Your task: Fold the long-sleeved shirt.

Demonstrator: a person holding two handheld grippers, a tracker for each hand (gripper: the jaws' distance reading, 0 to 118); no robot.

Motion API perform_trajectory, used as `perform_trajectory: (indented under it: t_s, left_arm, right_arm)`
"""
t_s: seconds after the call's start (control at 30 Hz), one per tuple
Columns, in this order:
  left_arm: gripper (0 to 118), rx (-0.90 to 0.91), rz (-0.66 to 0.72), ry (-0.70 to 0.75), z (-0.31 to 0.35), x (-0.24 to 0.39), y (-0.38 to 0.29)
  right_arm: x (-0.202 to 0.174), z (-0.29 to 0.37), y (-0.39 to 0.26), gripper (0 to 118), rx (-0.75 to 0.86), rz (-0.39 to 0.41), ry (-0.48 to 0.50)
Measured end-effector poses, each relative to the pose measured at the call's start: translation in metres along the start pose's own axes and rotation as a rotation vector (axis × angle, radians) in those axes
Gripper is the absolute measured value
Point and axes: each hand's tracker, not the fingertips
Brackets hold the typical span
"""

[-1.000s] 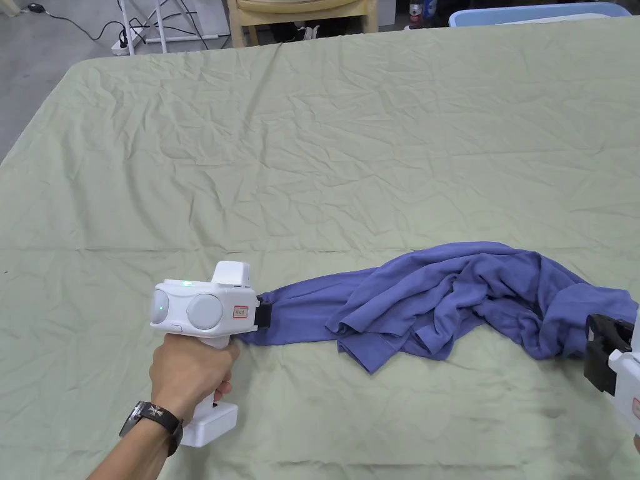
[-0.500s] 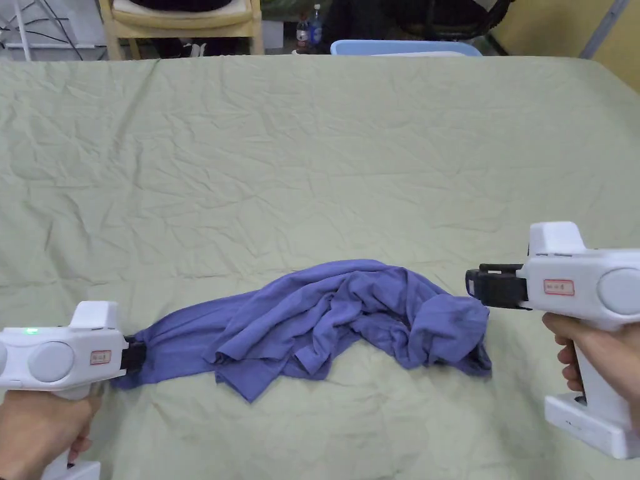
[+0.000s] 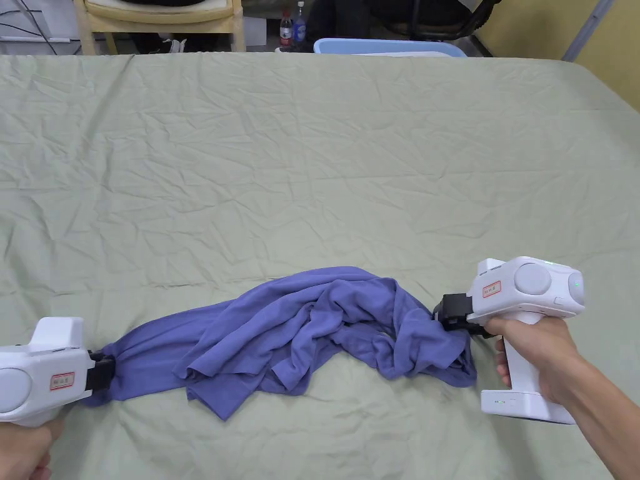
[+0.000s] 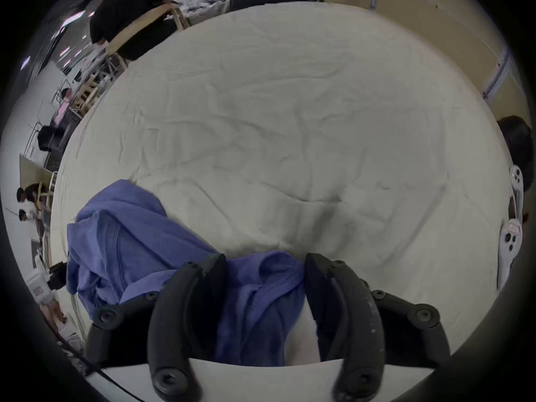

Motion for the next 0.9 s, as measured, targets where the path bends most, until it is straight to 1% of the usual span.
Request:
perform_trajectory:
  t_s: [0.03,0.07,0.1,0.13,0.2,0.27,0.33,0.4,0.43,0.5,0.57,0.63,0.7,0.83,0.9]
  left_arm:
    - [3,0.003,-0.005,0.005,0.001,0.002,0.000]
    - [3,0.007,-0.009,0.010,0.003,0.003,-0.001]
    - [3,0.014,-0.013,0.017,0.004,0.004,-0.001]
    - [3,0.032,-0.026,0.031,0.009,0.006,-0.001]
    - [3,0.081,-0.074,0.056,0.023,0.011,0.001]
    - [3,0.131,-0.073,0.055,0.042,0.011,0.010]
    - [3,0.188,-0.048,0.038,0.064,0.011,0.022]
    - [3,0.243,-0.075,0.035,0.088,0.013,0.037]
    - [3,0.278,-0.100,0.035,0.104,0.017,0.045]
    - [3,0.343,-0.143,0.030,0.134,0.025,0.060]
    - [3,0.412,-0.176,0.020,0.169,0.034,0.077]
    - [3,0.475,-0.221,0.036,0.202,0.041,0.092]
    - [3,0.535,-0.255,0.059,0.236,0.046,0.107]
    - [3,0.654,-0.256,0.086,0.304,0.044,0.140]
    - [3,0.705,-0.241,0.092,0.335,0.039,0.155]
  right_arm:
    - [0.001,0.001,0.001,15,0.004,0.006,0.005]
    - [0.000,0.004,0.001,12,0.016,0.004,0.020]
    - [-0.001,0.007,0.001,12,0.038,0.000,0.053]
    - [-0.007,0.016,-0.003,12,0.088,0.017,0.019]
    - [-0.023,0.036,-0.009,11,0.143,0.128,0.001]
    - [-0.034,0.061,-0.011,11,0.213,0.191,0.003]
    - [-0.039,0.087,-0.010,11,0.289,0.196,0.027]
    - [-0.045,0.119,-0.011,11,0.365,0.194,0.067]
    - [-0.051,0.138,-0.012,11,0.404,0.207,0.075]
    - [-0.062,0.172,-0.014,11,0.482,0.266,0.081]
    - [-0.075,0.207,-0.016,11,0.550,0.356,0.061]
    - [-0.086,0.240,-0.016,11,0.598,0.393,0.063]
    - [-0.095,0.274,-0.015,11,0.663,0.400,0.081]
    - [-0.115,0.341,-0.007,11,0.784,0.419,0.102]
    - [-0.124,0.370,0.000,11,0.822,0.433,0.096]
